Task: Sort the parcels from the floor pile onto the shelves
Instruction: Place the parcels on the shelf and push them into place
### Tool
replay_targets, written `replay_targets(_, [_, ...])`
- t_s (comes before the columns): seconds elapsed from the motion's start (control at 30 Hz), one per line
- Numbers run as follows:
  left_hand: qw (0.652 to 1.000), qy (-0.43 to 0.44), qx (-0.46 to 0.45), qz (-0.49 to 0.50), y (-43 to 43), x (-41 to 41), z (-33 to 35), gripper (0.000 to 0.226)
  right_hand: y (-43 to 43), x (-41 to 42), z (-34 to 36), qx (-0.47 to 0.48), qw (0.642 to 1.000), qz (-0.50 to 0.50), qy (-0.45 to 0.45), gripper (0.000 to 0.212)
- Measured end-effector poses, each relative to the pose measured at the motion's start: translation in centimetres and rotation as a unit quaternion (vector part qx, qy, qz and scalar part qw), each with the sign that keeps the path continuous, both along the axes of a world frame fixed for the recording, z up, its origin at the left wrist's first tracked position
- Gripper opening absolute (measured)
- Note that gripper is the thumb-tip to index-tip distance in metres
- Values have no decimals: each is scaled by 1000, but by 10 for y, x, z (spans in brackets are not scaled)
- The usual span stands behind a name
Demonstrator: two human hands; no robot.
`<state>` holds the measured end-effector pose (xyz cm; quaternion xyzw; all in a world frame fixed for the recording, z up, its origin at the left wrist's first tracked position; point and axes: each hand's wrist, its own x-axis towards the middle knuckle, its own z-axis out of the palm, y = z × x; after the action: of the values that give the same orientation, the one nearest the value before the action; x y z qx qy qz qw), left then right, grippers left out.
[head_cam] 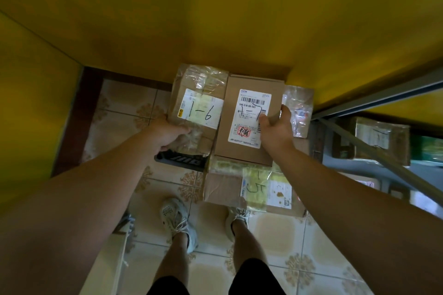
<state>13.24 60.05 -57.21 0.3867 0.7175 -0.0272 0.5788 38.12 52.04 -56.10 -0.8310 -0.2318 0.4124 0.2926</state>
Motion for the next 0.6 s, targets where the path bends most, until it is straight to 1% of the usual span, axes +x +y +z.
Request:
replay_targets(0.03, [1000,-4,-9,-2,2,2,2,46,0,0,-1,-2,1000,0,2,52])
replay_targets(0.07, [1000,-10,-28,4,3,4,3,48,-1,0,-3,-3,1000,2,4,53])
replay_targets(0.1, [998,-20,-51,13,5,5,4,61,-1,0,-3,-2,1000,3,8,54])
replay_targets(0.13, [997,-33,-70,26,4,5,5,82,-1,1,-3,-4,1000,4,15,55])
replay_targets(0.17, [995,-48,-71,43,4,3,2,100,-1,2,-3,-5,1000,6,21,55])
replay_targets(0.2, [994,-68,-58,62,3,0,-5,109,-2,3,-3,-6,1000,9,26,55])
replay_targets(0.23, [993,-82,-47,75,1,-2,-9,107,-2,4,-2,-5,999,12,31,56])
replay_targets(0.27, [992,-88,-35,84,-1,-1,-7,93,-2,4,0,-3,999,13,33,57])
replay_targets(0.33, [991,-93,3,96,-7,0,3,58,-1,4,7,6,999,12,36,60])
replay_targets(0.37, [990,-93,16,100,-9,0,9,48,0,4,11,12,999,10,39,61])
replay_targets(0.5, [982,-125,45,132,-18,-8,41,37,4,5,47,36,998,14,56,67])
replay_targets(0.6, [972,-147,85,165,-24,-12,82,37,6,12,83,65,994,31,77,83])
